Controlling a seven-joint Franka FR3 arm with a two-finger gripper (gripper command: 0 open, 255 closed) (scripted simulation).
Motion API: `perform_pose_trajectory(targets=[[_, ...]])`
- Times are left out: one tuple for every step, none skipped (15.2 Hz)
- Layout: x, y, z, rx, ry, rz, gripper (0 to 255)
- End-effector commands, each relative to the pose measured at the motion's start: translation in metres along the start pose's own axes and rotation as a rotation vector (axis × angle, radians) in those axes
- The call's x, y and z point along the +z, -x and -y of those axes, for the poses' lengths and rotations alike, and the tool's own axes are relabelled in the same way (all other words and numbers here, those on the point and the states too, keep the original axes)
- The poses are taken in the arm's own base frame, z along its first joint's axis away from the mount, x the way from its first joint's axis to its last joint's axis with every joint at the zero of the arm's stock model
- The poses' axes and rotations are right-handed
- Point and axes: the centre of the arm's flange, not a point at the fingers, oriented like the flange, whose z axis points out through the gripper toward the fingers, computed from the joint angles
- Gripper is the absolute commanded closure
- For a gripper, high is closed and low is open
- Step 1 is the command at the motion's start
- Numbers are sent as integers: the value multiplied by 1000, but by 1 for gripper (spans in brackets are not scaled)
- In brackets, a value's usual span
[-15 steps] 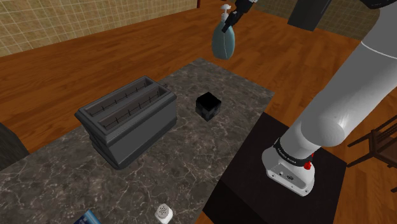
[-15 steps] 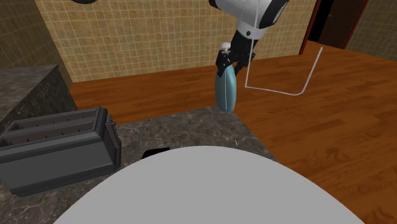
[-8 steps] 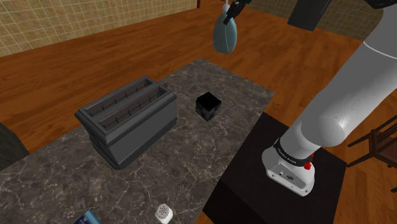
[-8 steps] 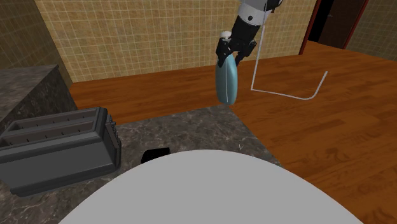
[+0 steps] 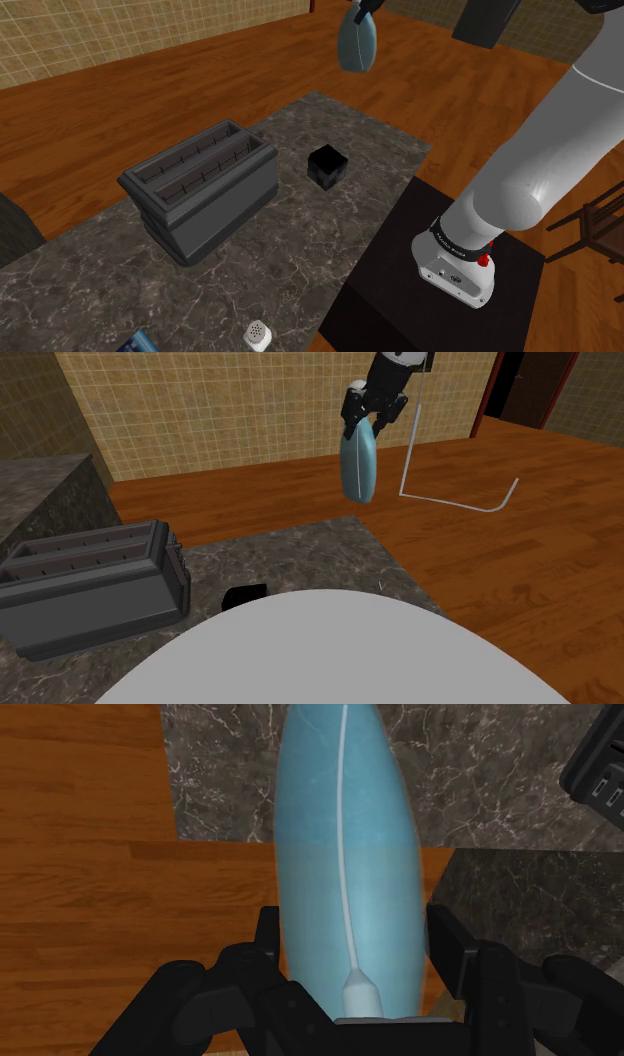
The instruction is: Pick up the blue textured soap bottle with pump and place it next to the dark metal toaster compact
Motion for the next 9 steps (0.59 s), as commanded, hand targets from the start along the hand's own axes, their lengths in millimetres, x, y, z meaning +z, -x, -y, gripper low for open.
perform_pose_trajectory(targets=[[-11, -4, 2, 0, 0, 0, 255], [-16, -6, 3, 0, 0, 0, 255], [-21, -8, 3, 0, 0, 0, 255], [-26, -10, 4, 0, 0, 0, 255], [-30, -12, 5, 0, 0, 0, 255], [-35, -14, 5, 0, 0, 0, 255], [-40, -16, 6, 0, 0, 0, 255], [-45, -18, 6, 0, 0, 0, 255], [-50, -20, 7, 0, 0, 0, 255]])
